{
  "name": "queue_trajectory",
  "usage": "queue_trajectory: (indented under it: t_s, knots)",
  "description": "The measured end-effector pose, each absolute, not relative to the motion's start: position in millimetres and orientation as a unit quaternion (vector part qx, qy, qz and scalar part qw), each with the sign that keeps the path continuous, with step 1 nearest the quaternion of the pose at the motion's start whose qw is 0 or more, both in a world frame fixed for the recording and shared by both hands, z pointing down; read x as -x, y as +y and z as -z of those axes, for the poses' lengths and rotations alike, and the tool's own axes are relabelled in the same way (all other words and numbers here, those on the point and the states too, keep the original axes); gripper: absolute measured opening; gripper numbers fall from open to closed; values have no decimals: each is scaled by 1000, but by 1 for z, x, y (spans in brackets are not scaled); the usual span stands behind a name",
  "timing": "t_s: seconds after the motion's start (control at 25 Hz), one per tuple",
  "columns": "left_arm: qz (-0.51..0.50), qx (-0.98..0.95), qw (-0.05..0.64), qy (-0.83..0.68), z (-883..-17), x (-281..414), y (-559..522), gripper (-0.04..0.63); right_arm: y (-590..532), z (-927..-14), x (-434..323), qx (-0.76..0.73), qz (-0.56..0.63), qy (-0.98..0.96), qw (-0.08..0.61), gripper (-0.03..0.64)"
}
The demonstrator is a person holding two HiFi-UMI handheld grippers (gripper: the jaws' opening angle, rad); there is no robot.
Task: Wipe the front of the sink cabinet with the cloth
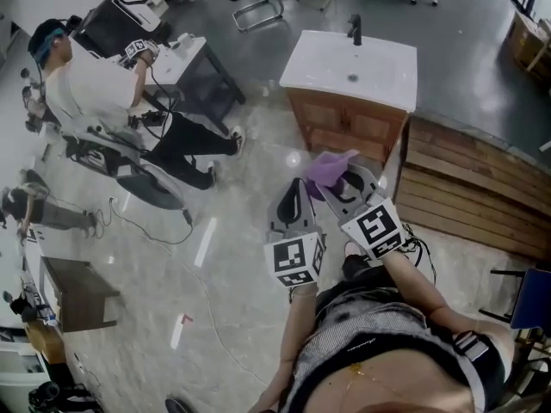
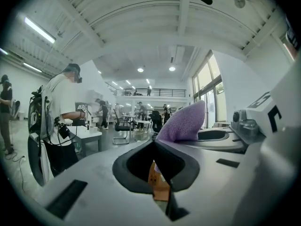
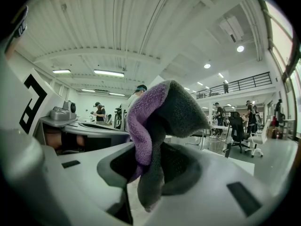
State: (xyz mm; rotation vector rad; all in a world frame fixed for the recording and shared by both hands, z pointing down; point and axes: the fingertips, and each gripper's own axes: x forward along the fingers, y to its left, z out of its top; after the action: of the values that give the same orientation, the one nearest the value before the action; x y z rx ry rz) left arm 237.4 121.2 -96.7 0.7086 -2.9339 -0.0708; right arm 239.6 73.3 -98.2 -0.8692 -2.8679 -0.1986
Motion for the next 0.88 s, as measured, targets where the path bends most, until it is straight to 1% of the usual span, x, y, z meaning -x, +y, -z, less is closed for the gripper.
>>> queue_trajectory:
  t_s: [0.4,0.88]
  knots:
    - [18,-213,63,-975,90,-187,97,6,49,91,-186,308,60,-947,66,173]
    - [20,-214,70,-974,85,-154,74,6,24,89,-155,301,60,-949,69,173]
